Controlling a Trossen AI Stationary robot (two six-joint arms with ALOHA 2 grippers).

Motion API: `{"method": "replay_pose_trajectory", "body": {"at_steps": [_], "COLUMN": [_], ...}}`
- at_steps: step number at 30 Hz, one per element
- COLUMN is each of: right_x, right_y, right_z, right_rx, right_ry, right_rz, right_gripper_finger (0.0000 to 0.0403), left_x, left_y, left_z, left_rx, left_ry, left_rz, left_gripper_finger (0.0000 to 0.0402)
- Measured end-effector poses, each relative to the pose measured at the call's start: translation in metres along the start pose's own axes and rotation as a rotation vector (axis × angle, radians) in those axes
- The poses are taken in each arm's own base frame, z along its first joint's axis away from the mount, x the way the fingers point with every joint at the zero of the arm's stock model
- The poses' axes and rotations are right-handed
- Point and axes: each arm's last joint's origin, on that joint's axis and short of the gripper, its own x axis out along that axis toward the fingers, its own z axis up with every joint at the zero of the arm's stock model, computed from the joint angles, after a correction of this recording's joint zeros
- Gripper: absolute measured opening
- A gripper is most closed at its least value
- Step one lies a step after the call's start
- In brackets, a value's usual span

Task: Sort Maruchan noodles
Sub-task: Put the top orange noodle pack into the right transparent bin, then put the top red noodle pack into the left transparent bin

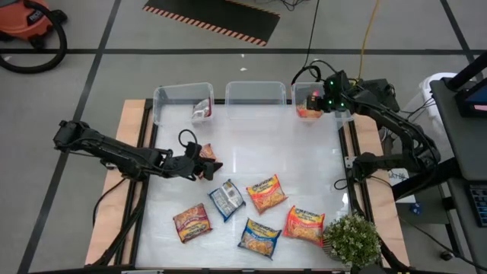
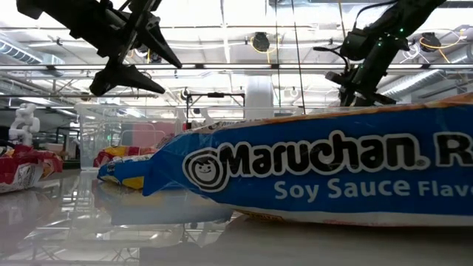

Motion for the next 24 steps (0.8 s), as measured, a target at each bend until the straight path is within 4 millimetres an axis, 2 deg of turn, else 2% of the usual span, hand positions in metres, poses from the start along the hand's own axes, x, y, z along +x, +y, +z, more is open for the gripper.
{"method": "replay_pose_trajectory", "body": {"at_steps": [5, 11, 19, 24], "right_x": [-0.018, -0.055, -0.098, -0.112], "right_y": [0.003, 0.015, 0.034, 0.048], "right_z": [0.0, -0.002, -0.024, -0.042], "right_rx": [0.045, 0.102, 0.142, 0.136], "right_ry": [-0.059, -0.197, -0.25, -0.192], "right_rz": [0.066, 0.253, 0.46, 0.581], "right_gripper_finger": [0.0136, 0.015, 0.0149, 0.0149], "left_x": [0.0, -0.001, -0.005, -0.014], "left_y": [0.0, 0.011, 0.024, 0.044], "left_z": [-0.003, -0.01, -0.017, -0.023], "left_rx": [0.02, -0.042, -0.047, -0.121], "left_ry": [0.072, 0.196, 0.342, 0.441], "left_rz": [-0.025, 0.067, 0.174, 0.405], "left_gripper_finger": [0.0259, 0.0259, 0.0259, 0.0259]}}
